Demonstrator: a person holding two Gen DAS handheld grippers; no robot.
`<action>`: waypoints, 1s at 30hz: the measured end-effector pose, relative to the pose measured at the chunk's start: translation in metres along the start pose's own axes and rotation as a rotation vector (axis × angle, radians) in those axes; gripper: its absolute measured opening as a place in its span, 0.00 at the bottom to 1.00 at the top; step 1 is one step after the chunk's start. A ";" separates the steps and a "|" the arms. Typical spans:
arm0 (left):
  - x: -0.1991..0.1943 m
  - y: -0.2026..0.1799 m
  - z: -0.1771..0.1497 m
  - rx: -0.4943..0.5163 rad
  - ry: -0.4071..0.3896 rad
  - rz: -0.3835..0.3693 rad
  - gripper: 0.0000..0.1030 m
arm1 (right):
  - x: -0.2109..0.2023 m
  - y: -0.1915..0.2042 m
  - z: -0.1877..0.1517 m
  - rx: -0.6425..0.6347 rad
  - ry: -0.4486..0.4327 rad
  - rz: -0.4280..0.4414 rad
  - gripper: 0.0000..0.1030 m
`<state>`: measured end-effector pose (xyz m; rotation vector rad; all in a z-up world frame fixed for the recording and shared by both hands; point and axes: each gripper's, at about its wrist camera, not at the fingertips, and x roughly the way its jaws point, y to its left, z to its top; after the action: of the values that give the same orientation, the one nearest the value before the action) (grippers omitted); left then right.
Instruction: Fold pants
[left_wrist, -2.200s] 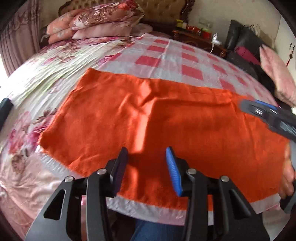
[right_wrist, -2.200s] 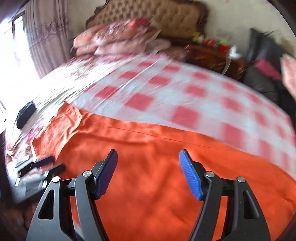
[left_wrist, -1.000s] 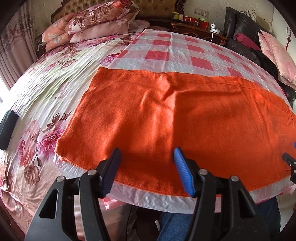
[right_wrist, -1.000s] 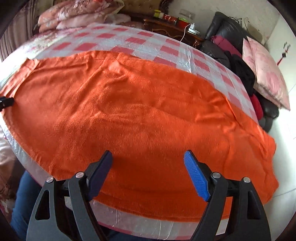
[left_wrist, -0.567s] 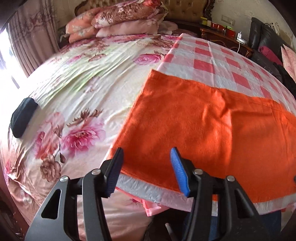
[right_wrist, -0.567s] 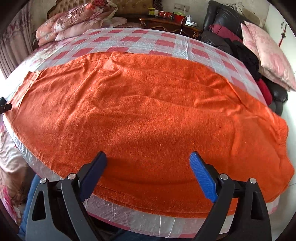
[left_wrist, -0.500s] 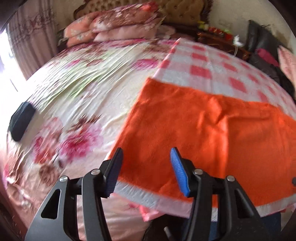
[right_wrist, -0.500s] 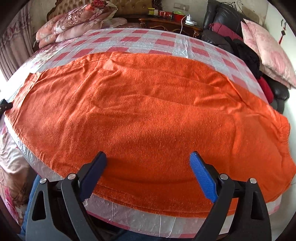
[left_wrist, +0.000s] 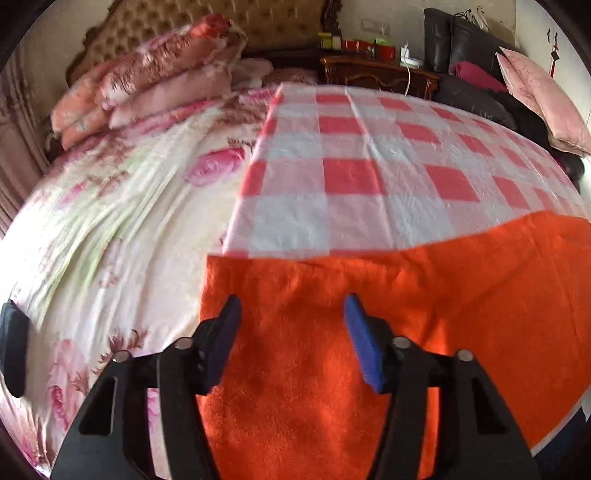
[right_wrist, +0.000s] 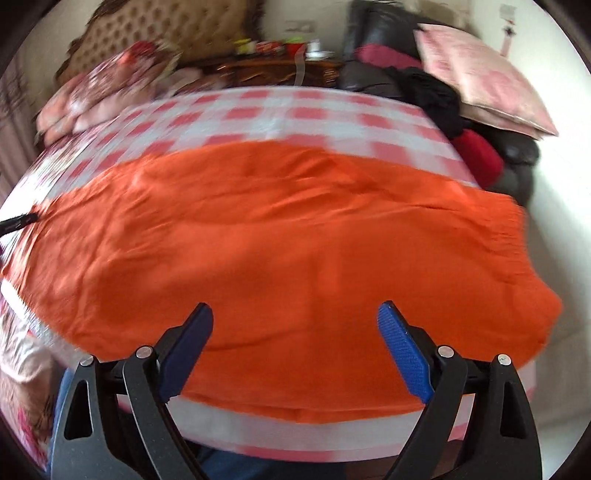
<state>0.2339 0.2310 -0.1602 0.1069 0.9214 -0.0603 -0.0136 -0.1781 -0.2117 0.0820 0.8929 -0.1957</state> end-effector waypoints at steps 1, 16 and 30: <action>-0.007 -0.006 0.001 -0.011 -0.015 -0.027 0.55 | -0.001 -0.017 0.002 0.029 -0.013 -0.029 0.84; -0.071 -0.302 -0.025 0.120 -0.087 -0.547 0.60 | -0.007 -0.165 0.000 0.334 0.020 -0.180 0.77; -0.065 -0.527 -0.079 0.574 0.009 -0.632 0.14 | 0.104 -0.119 0.113 -0.116 0.181 0.018 0.43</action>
<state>0.0803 -0.2826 -0.1908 0.3437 0.8962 -0.9127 0.1116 -0.3262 -0.2211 -0.0003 1.0814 -0.1200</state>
